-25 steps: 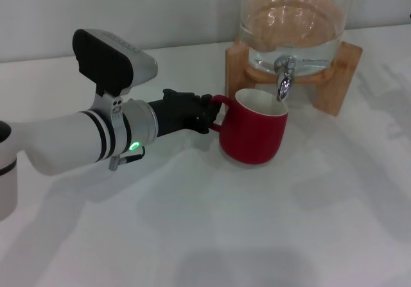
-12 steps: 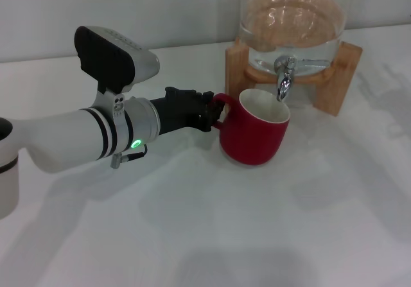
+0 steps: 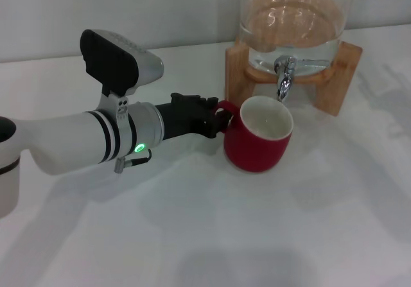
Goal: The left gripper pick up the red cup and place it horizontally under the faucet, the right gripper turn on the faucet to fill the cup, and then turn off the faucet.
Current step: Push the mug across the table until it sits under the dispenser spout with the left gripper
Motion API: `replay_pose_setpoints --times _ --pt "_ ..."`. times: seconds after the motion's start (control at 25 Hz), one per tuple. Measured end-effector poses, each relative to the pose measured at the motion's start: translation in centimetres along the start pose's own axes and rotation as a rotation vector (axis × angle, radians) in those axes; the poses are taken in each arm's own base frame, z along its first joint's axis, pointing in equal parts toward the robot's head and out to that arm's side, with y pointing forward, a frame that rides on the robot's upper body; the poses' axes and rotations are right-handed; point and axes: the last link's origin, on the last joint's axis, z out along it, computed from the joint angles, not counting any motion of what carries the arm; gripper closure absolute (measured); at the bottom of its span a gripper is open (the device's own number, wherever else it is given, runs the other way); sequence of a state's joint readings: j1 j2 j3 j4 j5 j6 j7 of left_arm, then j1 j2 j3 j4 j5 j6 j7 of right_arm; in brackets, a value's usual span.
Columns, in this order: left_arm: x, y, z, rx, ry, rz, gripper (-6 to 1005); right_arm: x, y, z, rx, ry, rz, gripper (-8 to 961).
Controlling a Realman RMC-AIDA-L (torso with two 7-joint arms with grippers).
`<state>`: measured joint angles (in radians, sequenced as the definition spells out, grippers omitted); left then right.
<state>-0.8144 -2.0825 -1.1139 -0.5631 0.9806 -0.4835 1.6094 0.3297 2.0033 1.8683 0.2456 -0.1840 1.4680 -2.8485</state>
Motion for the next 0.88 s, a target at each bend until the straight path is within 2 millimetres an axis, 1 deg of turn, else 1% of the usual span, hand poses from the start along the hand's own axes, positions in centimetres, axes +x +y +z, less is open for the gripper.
replay_pose_setpoints --times 0.08,0.32,0.52,0.88 --pt "-0.2 0.2 -0.1 -0.016 -0.008 -0.007 742 0.0 0.0 0.0 0.000 0.001 0.000 355" --pt "-0.6 0.7 -0.1 -0.049 -0.037 -0.013 649 0.1 0.3 -0.1 -0.013 0.003 0.003 355" --pt "-1.0 0.8 -0.2 -0.053 -0.049 -0.022 649 0.1 0.3 -0.2 -0.013 0.007 0.004 355" --pt "-2.6 0.3 -1.4 -0.023 -0.023 -0.077 642 0.3 0.6 -0.3 -0.024 0.016 0.006 355"
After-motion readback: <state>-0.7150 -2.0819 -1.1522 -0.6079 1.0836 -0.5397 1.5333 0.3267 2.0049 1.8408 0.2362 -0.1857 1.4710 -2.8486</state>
